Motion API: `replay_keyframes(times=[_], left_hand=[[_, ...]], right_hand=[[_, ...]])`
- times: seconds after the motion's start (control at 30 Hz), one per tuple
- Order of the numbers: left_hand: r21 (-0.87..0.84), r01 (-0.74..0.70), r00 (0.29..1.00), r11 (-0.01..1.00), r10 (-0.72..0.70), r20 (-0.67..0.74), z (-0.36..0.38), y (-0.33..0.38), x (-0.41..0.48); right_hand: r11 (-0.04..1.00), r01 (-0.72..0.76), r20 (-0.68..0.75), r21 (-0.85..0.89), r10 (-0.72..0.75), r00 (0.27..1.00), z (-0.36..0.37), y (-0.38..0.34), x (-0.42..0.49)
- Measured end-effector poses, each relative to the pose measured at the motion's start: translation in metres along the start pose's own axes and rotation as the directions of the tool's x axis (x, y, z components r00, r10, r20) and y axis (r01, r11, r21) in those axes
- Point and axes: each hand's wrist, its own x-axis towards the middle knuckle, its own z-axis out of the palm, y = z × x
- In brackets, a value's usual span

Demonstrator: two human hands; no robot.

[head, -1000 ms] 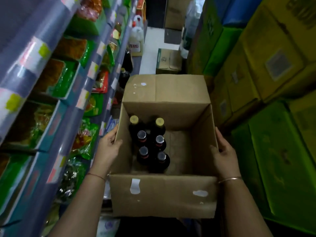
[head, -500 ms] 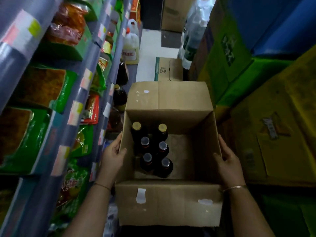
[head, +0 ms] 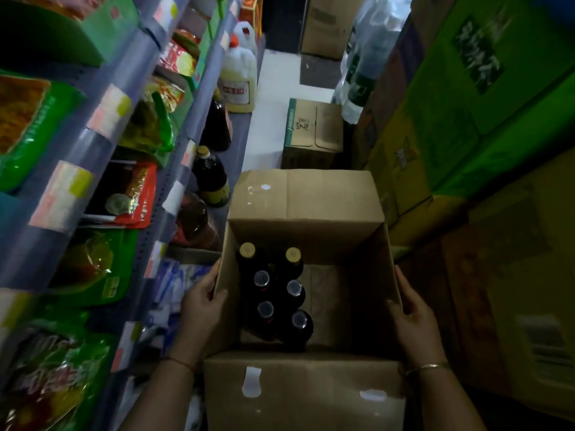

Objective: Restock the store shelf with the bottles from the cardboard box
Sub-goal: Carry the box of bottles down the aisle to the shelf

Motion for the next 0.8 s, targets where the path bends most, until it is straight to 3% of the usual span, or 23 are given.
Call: replay_keyframes(times=[0.23,0.5,0.63,0.8], left_hand=[[-0.038,0.007,1.000,0.999,-0.007,-0.015,0.034,-0.086,0.033],[-0.027,0.029,0.999,0.999,-0.030,-0.019,0.077,-0.173,0.080],[-0.064,0.066,0.997,0.996,-0.068,-0.030,0.078,-0.201,0.088],[-0.039,0.043,0.998,0.998,-0.044,-0.037,0.072,-0.215,0.081]], right_hand=[[1.000,0.000,0.017,-0.011,0.000,1.000,0.038,0.089,0.044],[0.989,0.121,0.012,-0.079,-0.121,0.993,0.077,0.180,0.077],[0.979,0.162,0.053,-0.120,-0.157,0.986,0.088,0.200,0.085],[0.979,0.182,0.001,-0.093,-0.182,0.983,0.097,0.205,0.086]])
